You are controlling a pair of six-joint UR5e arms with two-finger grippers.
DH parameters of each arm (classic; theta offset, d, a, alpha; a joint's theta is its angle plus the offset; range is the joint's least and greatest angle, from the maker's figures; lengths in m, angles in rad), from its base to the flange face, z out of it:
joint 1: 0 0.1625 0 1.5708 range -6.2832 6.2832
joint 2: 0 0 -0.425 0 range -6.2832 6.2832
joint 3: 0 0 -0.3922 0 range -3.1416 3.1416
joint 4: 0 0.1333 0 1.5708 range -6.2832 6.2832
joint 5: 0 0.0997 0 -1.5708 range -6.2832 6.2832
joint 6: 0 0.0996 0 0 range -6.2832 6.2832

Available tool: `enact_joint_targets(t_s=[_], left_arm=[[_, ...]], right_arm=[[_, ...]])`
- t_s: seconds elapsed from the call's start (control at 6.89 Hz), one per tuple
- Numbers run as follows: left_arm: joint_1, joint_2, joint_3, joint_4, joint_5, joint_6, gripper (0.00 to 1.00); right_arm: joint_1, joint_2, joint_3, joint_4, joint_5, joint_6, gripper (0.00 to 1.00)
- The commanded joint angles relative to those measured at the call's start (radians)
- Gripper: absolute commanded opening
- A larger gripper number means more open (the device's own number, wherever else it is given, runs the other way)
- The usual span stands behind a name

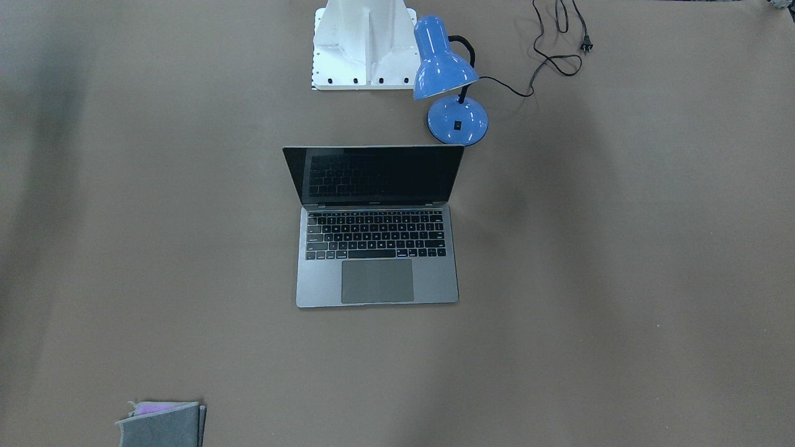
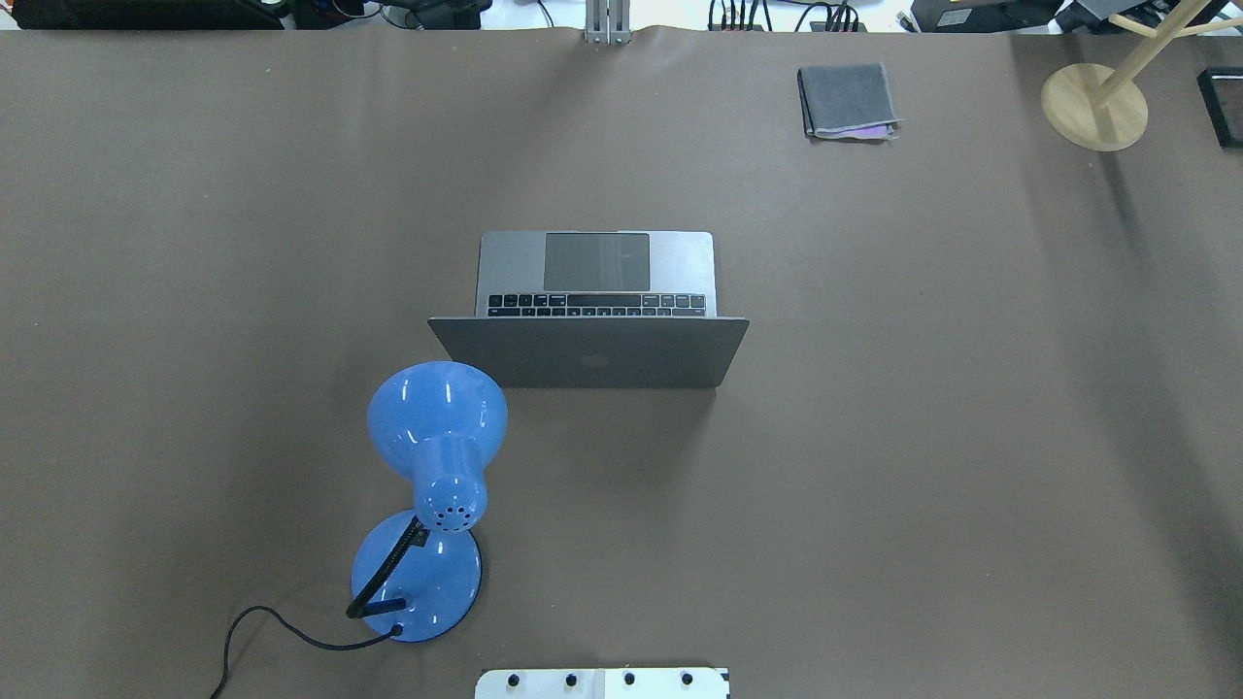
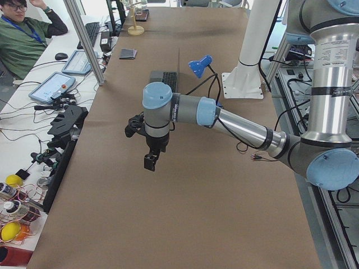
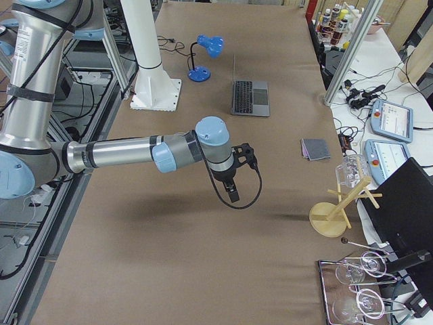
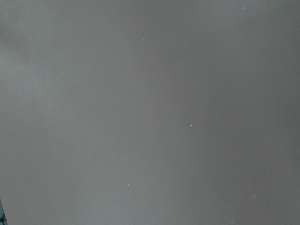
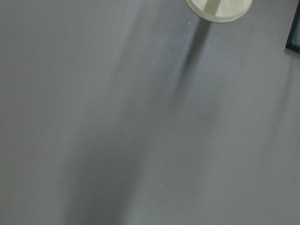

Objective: Close laptop

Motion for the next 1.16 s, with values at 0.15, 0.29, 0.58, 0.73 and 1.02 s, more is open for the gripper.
enact_joint_targets(t_s=[0.15,0.29,0.58,0.73,1.02], left_arm=[[0.001,-0.088,0.072,-0.212,-0.003,-0.023,0.98],[0.002,-0.082,0.074,-0.246,-0.018,-0.023,0.98],[0.029,-0.081,0.109,-0.295,-0.176,-0.037,0.98],[0.056,-0.082,0.109,-0.310,-0.204,-0.086,0.98],[0.179,-0.087,0.086,-0.423,-0.204,-0.313,0.98]], right_arm=[[0.000,0.019,0.008,0.092,0.010,0.013,0.99],[0.000,0.036,0.005,0.093,0.045,0.018,0.99],[-0.034,0.059,0.012,0.124,0.096,0.149,0.99],[-0.088,0.059,0.015,0.187,0.096,0.272,0.99],[-0.216,0.077,0.058,0.290,0.083,0.585,0.99]])
